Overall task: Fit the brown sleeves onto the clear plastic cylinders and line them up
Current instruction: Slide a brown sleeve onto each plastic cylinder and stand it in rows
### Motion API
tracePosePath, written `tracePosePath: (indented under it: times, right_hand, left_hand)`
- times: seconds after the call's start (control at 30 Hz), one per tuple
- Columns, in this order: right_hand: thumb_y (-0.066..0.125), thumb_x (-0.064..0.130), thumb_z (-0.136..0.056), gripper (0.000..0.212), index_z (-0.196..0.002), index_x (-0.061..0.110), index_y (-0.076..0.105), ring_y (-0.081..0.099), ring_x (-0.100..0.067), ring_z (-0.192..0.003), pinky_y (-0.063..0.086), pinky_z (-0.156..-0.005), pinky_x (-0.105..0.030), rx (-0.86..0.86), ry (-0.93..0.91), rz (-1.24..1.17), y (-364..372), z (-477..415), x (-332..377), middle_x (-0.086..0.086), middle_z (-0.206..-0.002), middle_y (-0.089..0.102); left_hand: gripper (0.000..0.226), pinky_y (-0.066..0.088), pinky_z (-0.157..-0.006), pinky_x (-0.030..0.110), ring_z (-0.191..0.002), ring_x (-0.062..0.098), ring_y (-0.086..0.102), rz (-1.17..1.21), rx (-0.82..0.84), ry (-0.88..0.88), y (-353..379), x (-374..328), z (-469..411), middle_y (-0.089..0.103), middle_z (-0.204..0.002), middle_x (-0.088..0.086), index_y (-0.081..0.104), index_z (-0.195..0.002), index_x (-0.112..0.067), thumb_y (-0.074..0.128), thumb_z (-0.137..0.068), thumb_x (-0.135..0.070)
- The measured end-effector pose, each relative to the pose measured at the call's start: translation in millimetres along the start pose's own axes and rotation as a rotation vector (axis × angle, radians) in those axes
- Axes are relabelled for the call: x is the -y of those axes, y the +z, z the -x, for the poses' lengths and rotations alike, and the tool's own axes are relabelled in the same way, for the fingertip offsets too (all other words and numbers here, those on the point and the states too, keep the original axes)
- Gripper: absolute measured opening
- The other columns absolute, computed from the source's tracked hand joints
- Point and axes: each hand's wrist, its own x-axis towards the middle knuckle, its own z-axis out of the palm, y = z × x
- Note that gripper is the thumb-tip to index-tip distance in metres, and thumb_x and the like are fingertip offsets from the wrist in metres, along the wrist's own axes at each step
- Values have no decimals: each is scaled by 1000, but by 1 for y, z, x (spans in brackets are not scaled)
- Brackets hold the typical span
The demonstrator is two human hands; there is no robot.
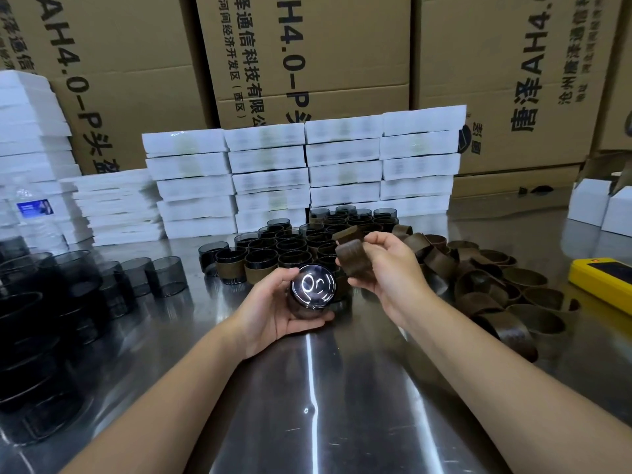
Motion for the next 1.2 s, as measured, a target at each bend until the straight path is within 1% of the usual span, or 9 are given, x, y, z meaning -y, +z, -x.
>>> tracePosePath:
  times: [0.17,0.33,0.5,0.6,0.7,0.8,0.97,1.07,1.2]
  right_hand:
    - [52,-4,-84,21,-80,16,57,63,-5,-54,45,-42,-19,93,-51,54,1,3,-1,9,-57,64]
    - [60,6,-86,26,-77,26,74,66,-10,-71,45,-66,-30,139,-82,144,2,8,-1,5,-75,71]
    - [63,11,-87,13,-93,22,66,60,-3,-56,41,-48,-16,117,-60,168,4,9,-2,9,-69,69]
    - [60,3,-87,15,-82,17,57,60,-7,-57,36,-37,-12,106,-48,133,5,9,-1,-2,-73,68]
    - [58,-1,-87,20,-77,16,61,64,-11,-70,45,-48,-16,150,-94,110,5,10,-3,-6,-88,74]
    - [65,1,-84,15,-80,15,68,66,-4,-72,49,-63,-15,195,-176,126,5,10,-5,1,-84,74]
    - [72,5,-79,16,-79,21,74,67,-3,-74,49,-65,-13,229,-211,185,7,13,-11,4,-78,74]
    - [73,4,-78,17,-79,21,75,68,-3,-72,49,-63,-12,224,-224,182,10,16,-12,3,-76,74]
    - [75,6,-77,17,-79,23,76,68,-2,-74,49,-65,-11,195,-254,206,11,16,-13,4,-79,75]
  left_hand:
    - [51,60,-74,36,-99,43,67,-15,5,2,0,0,0,69,-113,19,62,-119,-10,62,-75,-35]
    - [61,59,-82,37,-103,42,66,-49,8,6,-1,1,-1,68,-115,21,59,-125,-7,53,-79,-46]
    - [61,59,-80,35,-102,41,67,-56,8,2,0,1,-2,67,-117,20,57,-129,-9,51,-80,-46]
    - [58,59,-72,33,-98,39,68,-54,9,2,0,1,-1,68,-114,20,60,-124,-9,52,-79,-46]
    - [54,59,-73,32,-99,38,69,-93,16,16,0,1,-2,69,-112,19,67,-115,-13,60,-75,-49]
    - [49,58,-74,31,-99,35,69,-137,13,28,-1,3,-4,70,-113,16,72,-108,-20,56,-76,-53]
    - [74,57,-81,33,-105,36,66,-213,28,75,-2,6,-4,67,-120,15,61,-123,-25,62,-64,-68]
    - [80,56,-85,35,-106,36,66,-221,52,99,-4,8,-3,67,-121,16,54,-131,-20,64,-69,-70]
    - [91,56,-86,36,-103,34,67,-212,88,115,-6,8,-3,69,-117,13,54,-128,-19,83,-54,-63]
